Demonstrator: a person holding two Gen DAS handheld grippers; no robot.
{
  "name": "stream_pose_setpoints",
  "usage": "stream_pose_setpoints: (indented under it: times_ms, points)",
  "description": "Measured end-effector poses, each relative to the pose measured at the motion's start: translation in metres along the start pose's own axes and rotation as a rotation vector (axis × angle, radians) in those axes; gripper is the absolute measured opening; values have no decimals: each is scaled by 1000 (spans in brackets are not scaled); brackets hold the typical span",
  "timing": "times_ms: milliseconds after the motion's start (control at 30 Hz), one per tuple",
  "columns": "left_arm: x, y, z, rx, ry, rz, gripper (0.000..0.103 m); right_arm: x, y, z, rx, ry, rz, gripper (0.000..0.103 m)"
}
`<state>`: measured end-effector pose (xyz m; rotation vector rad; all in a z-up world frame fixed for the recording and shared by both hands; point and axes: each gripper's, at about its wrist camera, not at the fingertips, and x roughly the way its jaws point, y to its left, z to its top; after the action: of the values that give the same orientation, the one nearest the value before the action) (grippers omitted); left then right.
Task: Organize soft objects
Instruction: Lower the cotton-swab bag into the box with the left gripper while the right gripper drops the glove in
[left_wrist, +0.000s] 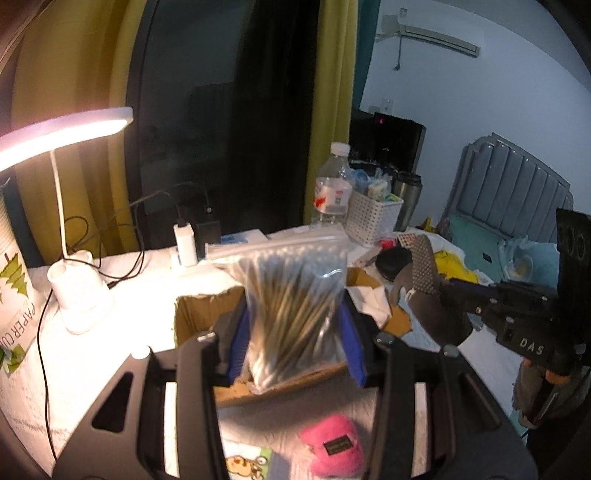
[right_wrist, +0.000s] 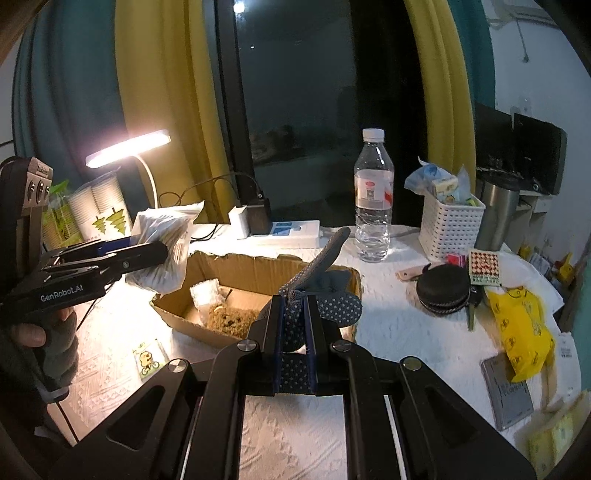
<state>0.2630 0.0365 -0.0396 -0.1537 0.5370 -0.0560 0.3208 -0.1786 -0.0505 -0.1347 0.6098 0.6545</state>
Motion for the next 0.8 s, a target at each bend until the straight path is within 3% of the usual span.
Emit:
stream_pose_setpoints:
  times_ms: [400,800]
  points:
    - [20,14,6,-5,3,0,45,27,9,17,-22,7,28,12]
    - [61,19,-3,-13,71,-4,45,66,9,18,-14,55,72,12]
